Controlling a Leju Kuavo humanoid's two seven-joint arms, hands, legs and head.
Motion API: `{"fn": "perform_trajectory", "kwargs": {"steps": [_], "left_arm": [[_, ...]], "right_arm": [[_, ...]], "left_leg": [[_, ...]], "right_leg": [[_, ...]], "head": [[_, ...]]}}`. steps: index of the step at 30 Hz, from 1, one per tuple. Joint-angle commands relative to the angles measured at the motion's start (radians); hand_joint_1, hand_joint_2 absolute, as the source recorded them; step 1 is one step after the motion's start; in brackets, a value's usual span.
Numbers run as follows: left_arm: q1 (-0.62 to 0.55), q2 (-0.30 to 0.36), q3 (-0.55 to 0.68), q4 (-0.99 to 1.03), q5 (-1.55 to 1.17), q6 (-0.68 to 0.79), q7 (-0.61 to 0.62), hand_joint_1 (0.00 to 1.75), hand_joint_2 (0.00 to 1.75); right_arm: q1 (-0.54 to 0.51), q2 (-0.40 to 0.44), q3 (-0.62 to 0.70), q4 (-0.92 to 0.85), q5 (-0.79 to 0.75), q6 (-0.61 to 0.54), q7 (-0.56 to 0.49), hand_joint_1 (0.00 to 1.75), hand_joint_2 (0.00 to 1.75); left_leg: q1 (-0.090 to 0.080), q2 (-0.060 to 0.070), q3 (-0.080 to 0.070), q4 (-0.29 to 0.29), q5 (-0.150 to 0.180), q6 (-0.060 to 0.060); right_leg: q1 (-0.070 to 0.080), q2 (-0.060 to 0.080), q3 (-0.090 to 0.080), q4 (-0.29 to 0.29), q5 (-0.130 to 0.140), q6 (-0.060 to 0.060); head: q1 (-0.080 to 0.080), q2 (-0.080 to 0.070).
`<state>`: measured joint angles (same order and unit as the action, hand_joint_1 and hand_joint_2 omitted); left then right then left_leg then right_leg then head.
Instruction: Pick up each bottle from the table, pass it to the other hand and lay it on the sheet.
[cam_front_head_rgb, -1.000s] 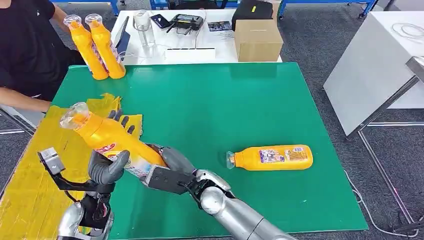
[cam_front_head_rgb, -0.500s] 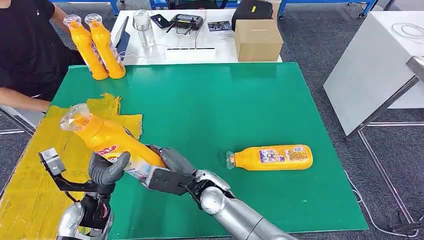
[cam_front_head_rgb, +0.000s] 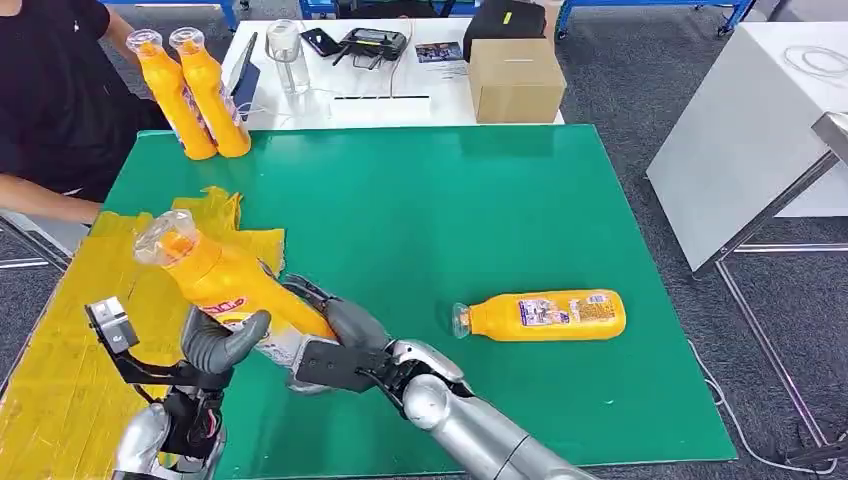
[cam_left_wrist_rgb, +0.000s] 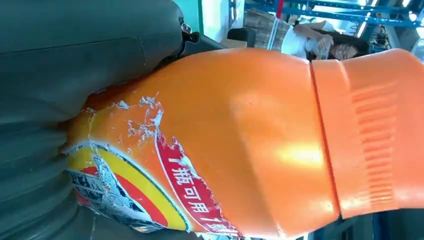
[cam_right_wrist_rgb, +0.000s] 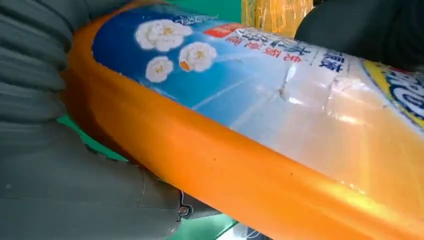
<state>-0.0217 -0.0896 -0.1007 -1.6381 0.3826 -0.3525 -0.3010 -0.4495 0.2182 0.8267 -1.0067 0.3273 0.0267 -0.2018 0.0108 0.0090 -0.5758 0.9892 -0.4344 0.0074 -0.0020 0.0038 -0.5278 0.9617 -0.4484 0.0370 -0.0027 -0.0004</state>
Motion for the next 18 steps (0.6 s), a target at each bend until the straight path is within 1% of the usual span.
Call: {"fn": "perform_trajectory", "kwargs": {"steps": [1,2,3,4,6,7,8,9,10,12,13,14,15,16,17,18], "left_arm": [[-0.073,0.098,-0.013,0.068,-0.201,0.034,-0.060,1.75,1.75],[-0.076,0.106,0.003,0.070,-0.271,0.051,-0.078,1.75,1.75],[-0.079,0.115,0.009,0.071,-0.318,0.060,-0.088,1.75,1.75],[-0.083,0.134,0.013,0.071,-0.392,0.083,-0.106,1.75,1.75],[-0.095,0.167,0.010,0.081,-0.563,0.155,-0.128,1.75,1.75],[-0.101,0.175,0.019,0.091,-0.587,0.165,-0.131,1.75,1.75],[-0.121,0.212,0.007,0.121,-0.816,0.291,-0.117,1.75,1.75],[-0.131,0.217,0.018,0.140,-0.837,0.296,-0.128,1.75,1.75],[-0.138,0.225,0.027,0.165,-0.928,0.330,-0.117,1.75,1.75],[-0.139,0.228,0.034,0.177,-0.932,0.330,-0.125,1.75,1.75],[-0.138,0.253,0.018,0.192,-1.070,0.407,-0.099,1.75,1.75],[-0.135,0.254,0.021,0.204,-1.108,0.434,-0.097,1.75,1.75],[-0.127,0.275,0.013,0.215,-1.202,0.484,-0.082,1.75,1.75],[-0.122,0.279,0.021,0.223,-1.203,0.485,-0.084,1.75,1.75],[-0.116,0.301,0.018,0.239,-1.290,0.526,-0.065,1.75,1.75],[-0.112,0.313,0.020,0.251,-1.314,0.534,-0.063,1.75,1.75]], "right_arm": [[-0.057,-0.059,-0.037,-0.021,-0.022,0.018,0.001,0.00,0.00],[-0.062,-0.068,-0.048,-0.039,-0.029,0.019,0.007,0.00,0.00],[-0.065,-0.074,-0.056,-0.051,-0.032,0.020,0.008,0.00,0.00],[-0.071,-0.086,-0.064,-0.068,-0.033,0.022,0.013,0.00,0.00],[-0.077,-0.104,-0.091,-0.092,-0.048,0.028,0.008,0.00,0.00],[-0.081,-0.112,-0.099,-0.097,-0.051,0.031,0.006,0.00,0.00],[-0.083,-0.133,-0.123,-0.124,-0.060,0.029,-0.002,0.00,0.00],[-0.082,-0.142,-0.137,-0.138,-0.066,0.037,-0.005,0.00,0.00],[-0.078,-0.152,-0.154,-0.156,-0.064,0.041,-0.007,0.00,0.00],[-0.076,-0.157,-0.157,-0.163,-0.064,0.046,-0.008,0.00,0.00],[-0.072,-0.162,-0.169,-0.175,-0.065,0.045,-0.010,0.00,0.00],[-0.072,-0.167,-0.173,-0.180,-0.065,0.046,-0.012,0.00,0.00],[-0.070,-0.174,-0.183,-0.189,-0.067,0.048,-0.015,0.00,0.00],[-0.069,-0.180,-0.189,-0.195,-0.068,0.049,-0.017,0.00,0.00],[-0.068,-0.188,-0.197,-0.204,-0.072,0.054,-0.020,0.00,0.00],[-0.070,-0.192,-0.203,-0.207,-0.073,0.055,-0.022,0.00,0.00]], "left_leg": [[0.000,-0.003,0.001,0.000,0.000,0.000],[0.000,-0.002,0.000,0.000,0.000,0.000],[0.000,-0.004,0.003,0.000,0.000,0.000],[0.000,-0.002,0.000,0.000,0.000,0.000],[0.000,-0.002,0.001,0.000,0.000,0.000],[0.000,-0.002,0.000,0.000,0.000,0.000],[0.000,-0.002,0.000,0.000,0.001,0.000],[0.000,-0.004,0.001,0.000,0.000,0.000],[0.000,-0.004,0.000,0.000,0.001,0.000],[0.000,-0.004,0.001,0.000,0.001,0.000],[0.000,-0.003,0.001,0.000,0.001,0.000],[-0.001,-0.002,0.001,0.000,0.001,0.000],[0.000,-0.003,0.002,-0.001,0.001,0.000],[0.000,-0.002,0.001,-0.001,0.001,-0.001],[0.000,-0.002,0.001,-0.001,0.001,-0.001],[0.000,-0.003,0.004,-0.001,0.000,-0.001]], "right_leg": [[0.000,-0.003,0.002,0.000,-0.001,0.000],[0.000,-0.002,0.001,0.000,0.000,0.000],[0.000,-0.003,0.004,0.000,-0.001,-0.001],[0.000,-0.002,0.000,0.001,0.000,0.000],[0.000,-0.002,0.001,0.001,-0.001,-0.001],[0.000,-0.002,0.001,0.000,0.000,0.000],[0.000,-0.002,0.001,0.000,0.000,0.000],[0.000,-0.004,0.002,0.000,-0.001,0.000],[0.000,-0.004,0.001,0.000,0.000,0.000],[0.000,-0.004,0.002,0.000,0.000,0.000],[0.001,-0.003,0.002,0.000,0.000,0.000],[0.000,-0.003,0.002,0.000,0.000,0.000],[0.000,-0.003,0.003,0.000,-0.001,0.000],[0.000,-0.002,0.002,0.000,0.000,0.000],[0.000,-0.002,0.002,0.000,0.000,0.000],[0.000,-0.003,0.005,-0.001,-0.002,-0.001]], "head": [[0.000,0.000],[0.000,0.000],[0.000,0.000],[0.000,0.000],[0.000,0.000],[0.000,0.000],[0.000,0.000],[0.000,0.000],[0.000,0.000],[0.000,0.000],[0.000,0.000],[0.000,0.000],[0.000,0.000],[0.000,0.000],[0.000,0.000],[0.000,0.000]]}}
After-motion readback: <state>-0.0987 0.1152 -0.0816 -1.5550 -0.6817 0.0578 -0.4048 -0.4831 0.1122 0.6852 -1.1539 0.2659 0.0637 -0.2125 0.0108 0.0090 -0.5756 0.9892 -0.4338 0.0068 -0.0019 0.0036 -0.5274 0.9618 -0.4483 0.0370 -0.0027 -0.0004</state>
